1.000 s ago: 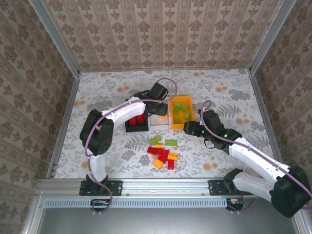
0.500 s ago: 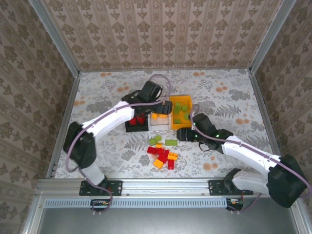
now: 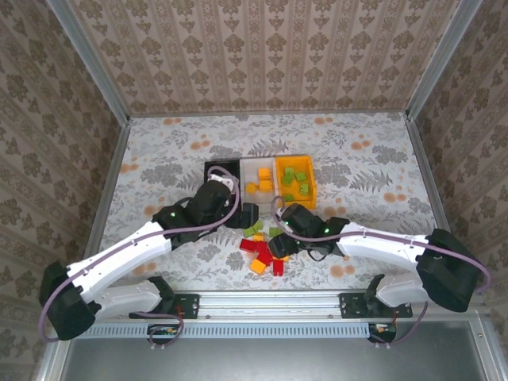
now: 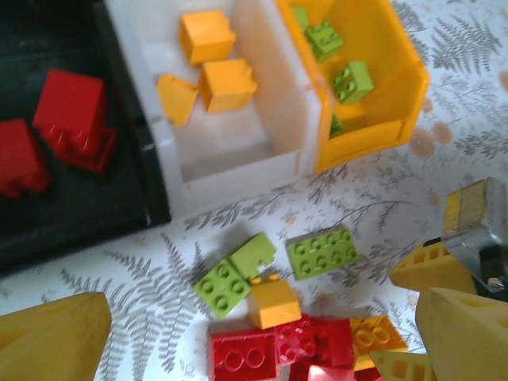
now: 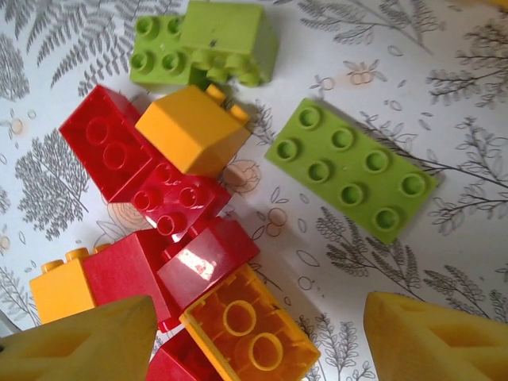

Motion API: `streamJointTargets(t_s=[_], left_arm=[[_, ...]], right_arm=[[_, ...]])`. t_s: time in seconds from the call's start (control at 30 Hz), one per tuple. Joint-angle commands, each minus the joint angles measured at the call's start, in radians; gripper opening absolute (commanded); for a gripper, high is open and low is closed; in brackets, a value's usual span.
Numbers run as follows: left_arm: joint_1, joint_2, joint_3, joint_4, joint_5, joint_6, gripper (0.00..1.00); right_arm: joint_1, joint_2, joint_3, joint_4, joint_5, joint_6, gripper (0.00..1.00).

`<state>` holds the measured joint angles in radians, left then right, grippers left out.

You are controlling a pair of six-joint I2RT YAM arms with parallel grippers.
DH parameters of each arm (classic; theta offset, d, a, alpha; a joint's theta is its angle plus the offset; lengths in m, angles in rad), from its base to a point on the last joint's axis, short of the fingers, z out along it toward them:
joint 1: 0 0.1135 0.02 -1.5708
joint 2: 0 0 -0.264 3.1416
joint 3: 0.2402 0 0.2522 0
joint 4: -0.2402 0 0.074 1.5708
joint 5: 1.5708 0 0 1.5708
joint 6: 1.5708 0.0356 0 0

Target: Sort the legos into containers by color

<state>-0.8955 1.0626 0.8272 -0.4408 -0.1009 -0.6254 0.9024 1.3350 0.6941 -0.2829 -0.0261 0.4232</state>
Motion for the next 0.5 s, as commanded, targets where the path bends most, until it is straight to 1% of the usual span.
streamJointTargets(t_s=[0.0, 0.13, 0.17, 0.3, 0.47], left_arm=[[-0.004, -0.052, -0.047, -0.026, -0.044, -0.072, 1.0], [-0.002, -0.077, -0.082, -0.041, -0.055, -0.089, 1.0], [-0.003, -0.079, -0.085, -0.04, -0.056, -0.089, 1.0], [-0.003, -0.087, -0.09, -0.044, -0.067, -0.089, 1.0], [-0.003, -0.087, -0.097, -0.042, -0.068, -0.091, 1.0]], right_arm=[[0.036, 0.028, 0.033, -0.073, 0.059, -0.04, 0.73], [0.066, 0.05, 0.05, -0.113, 0.1, -0.038, 0.73], [0.066, 0.08, 0.053, -0.126, 0.118, -0.031, 0.72], [0.06, 0.103, 0.053, -0.173, 0.199, 0.02, 0.65], [-0.008, 0.048, 0.007, -0.211, 0.278, 0.101, 0.52]])
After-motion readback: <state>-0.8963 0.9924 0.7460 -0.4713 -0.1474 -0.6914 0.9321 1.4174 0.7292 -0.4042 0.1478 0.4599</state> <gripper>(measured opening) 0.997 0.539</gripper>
